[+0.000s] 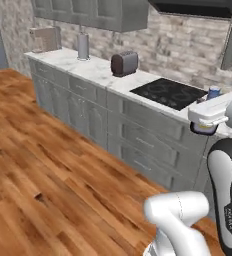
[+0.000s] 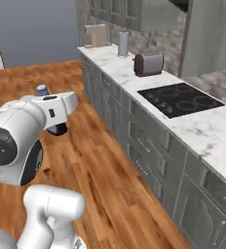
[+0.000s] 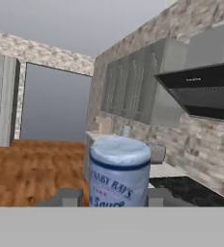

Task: Move the shaker and condiment bottle from the cabinet to the dining counter.

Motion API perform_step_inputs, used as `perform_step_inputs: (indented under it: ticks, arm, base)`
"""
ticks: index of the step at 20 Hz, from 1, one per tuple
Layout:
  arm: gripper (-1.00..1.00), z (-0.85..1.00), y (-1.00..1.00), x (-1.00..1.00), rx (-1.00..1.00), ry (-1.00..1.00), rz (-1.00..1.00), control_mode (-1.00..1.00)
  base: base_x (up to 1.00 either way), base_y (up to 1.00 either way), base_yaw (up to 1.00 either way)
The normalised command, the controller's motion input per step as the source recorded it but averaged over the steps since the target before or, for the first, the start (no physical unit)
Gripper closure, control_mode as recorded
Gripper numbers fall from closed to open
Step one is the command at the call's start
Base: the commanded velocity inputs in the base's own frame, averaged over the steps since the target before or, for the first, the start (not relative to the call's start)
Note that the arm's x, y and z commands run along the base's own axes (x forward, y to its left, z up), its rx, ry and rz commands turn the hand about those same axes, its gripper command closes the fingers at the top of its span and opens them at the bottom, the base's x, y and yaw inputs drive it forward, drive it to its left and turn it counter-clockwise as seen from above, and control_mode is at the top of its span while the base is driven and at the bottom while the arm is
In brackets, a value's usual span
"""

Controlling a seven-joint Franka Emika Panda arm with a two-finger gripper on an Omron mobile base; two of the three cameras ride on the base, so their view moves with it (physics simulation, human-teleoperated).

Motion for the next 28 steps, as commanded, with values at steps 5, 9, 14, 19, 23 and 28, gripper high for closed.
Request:
perform_step_inputs:
  ticks: [5,9,14,19,23,28]
  arm:
    - [1.00,0.00,0.00,0.00,0.00,0.00,0.00,1.00]
    - [1.00,0.00,0.00,0.00,0.00,0.00,0.00,1.00]
    - [1.00,0.00,0.00,0.00,0.00,0.00,0.00,1.00]
    - [1.00,0.00,0.00,0.00,0.00,0.00,0.00,1.00]
    - [1.00,0.00,0.00,0.00,0.00,0.00,0.00,1.00]
    - [1.00,0.00,0.00,0.00,0.00,0.00,0.00,1.00]
  base:
    - [-0.10,0.78,0.83]
    - [0.00,0.71,0.79]
    - [0.05,0.58,0.73]
    - [0.21,0.28,0.55]
    - [0.01,0.26,0.58]
    - [0.00,0.25,0.61]
